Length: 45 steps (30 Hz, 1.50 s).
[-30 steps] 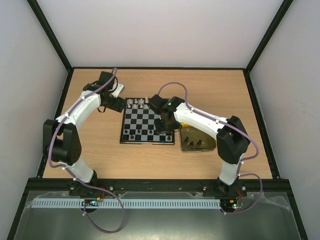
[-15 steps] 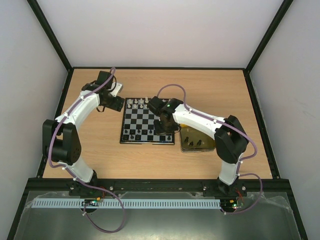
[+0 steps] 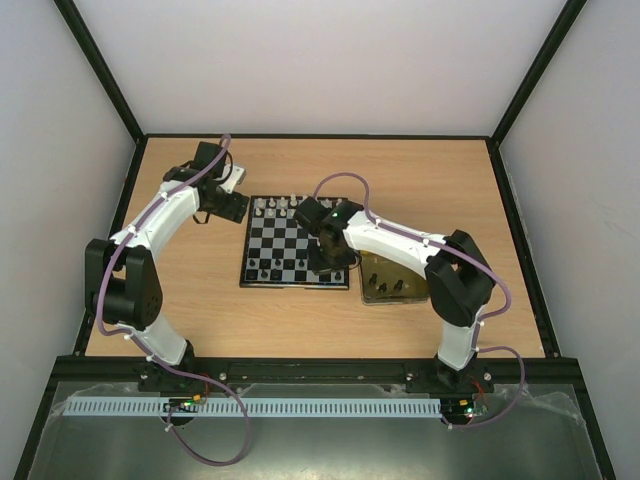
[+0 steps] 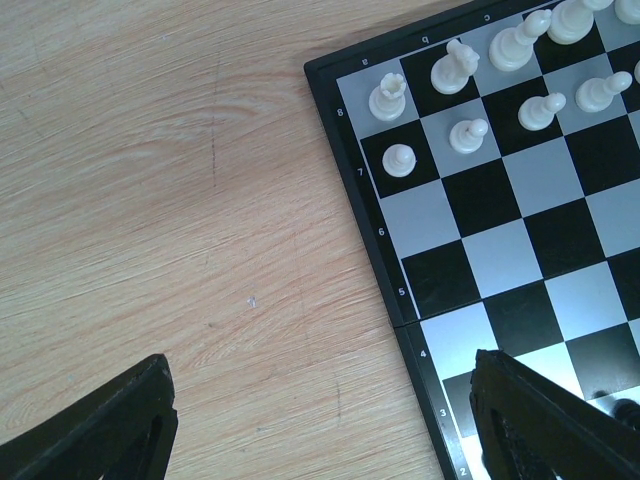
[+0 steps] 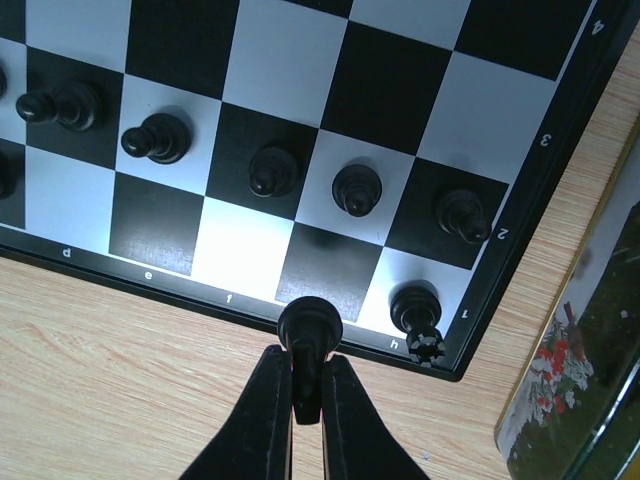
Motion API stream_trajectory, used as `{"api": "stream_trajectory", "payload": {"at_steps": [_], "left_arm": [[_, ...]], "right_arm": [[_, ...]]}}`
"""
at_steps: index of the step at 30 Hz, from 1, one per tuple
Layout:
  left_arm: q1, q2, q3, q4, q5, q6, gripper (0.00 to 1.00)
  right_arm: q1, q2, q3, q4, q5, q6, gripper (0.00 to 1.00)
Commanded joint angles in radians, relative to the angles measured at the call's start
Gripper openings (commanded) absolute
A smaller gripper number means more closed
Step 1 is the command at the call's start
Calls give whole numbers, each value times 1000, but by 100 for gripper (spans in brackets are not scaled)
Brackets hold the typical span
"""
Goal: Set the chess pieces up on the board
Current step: Place the chess piece on the chessboard.
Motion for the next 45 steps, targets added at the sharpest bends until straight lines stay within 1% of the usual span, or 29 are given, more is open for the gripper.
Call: {"api": "stream_trajectory", "payload": {"at_steps": [1, 10, 23, 45], "left_arm": [[5, -11, 3, -2, 8, -12, 81], [5, -16, 0, -2, 11, -12, 81], [5, -20, -11, -2, 7, -10, 81], [5, 4, 7, -6, 4, -9, 81]], "right_arm": [[13, 19, -24, 8, 4, -7, 4], [13, 30, -73, 45, 25, -9, 4], [8, 65, -47, 59, 47, -14, 4], [-6, 95, -13, 53, 43, -35, 4]]}}
